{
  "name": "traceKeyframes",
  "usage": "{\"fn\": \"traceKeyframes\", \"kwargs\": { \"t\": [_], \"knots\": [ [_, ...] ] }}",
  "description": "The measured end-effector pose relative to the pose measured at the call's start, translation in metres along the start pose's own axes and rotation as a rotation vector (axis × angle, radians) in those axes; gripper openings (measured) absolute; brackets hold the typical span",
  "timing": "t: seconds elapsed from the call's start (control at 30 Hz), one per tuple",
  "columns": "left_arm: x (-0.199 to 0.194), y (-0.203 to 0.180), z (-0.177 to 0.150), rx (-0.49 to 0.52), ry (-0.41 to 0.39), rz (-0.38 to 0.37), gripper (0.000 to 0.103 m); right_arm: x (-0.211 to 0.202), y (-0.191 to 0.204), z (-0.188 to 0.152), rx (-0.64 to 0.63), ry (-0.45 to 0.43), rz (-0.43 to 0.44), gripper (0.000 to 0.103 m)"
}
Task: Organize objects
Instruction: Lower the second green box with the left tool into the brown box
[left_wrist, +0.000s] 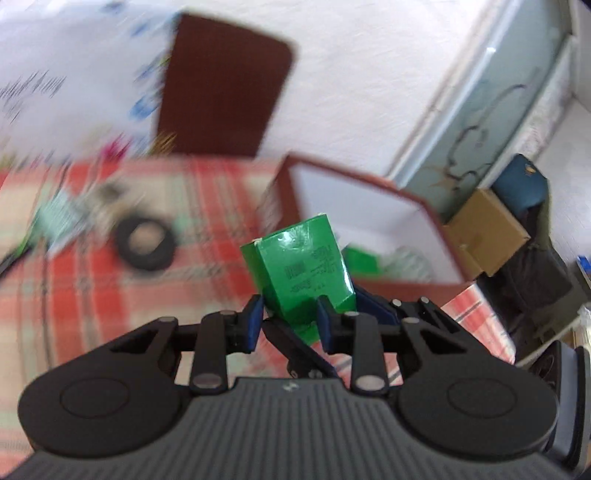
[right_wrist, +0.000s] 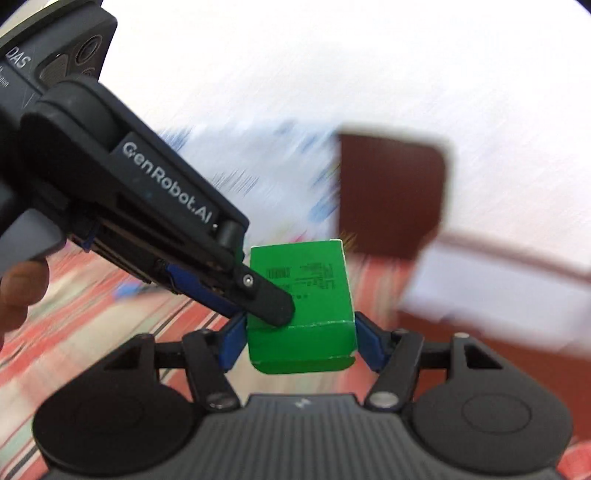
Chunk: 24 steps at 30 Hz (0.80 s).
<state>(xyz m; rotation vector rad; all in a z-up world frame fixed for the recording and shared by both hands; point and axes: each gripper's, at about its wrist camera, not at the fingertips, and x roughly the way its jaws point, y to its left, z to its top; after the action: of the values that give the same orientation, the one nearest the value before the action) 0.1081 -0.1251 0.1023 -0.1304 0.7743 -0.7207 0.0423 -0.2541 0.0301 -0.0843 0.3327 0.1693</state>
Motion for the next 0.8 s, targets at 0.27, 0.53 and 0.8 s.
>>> {"fn": "traceKeyframes", "kwargs": {
  "t": [0.27,0.53,0.8],
  "knots": [
    [0.083,-0.069,0.032,0.123,0.038,-0.093,0.034,-0.004,-0.094,0.004,0.087,-0.042,-0.222,0.062],
    [0.116,-0.078,0.026,0.171,0.058,-0.007,0.040,0.029,-0.130,-0.015,0.133,0.013,-0.324,0.082],
    [0.040,-0.055,0.007,0.164,-0.079,-0.023,0.042,-0.014,-0.090,-0.019,0.134,-0.119,-0.291,0.083]
  ]
}}
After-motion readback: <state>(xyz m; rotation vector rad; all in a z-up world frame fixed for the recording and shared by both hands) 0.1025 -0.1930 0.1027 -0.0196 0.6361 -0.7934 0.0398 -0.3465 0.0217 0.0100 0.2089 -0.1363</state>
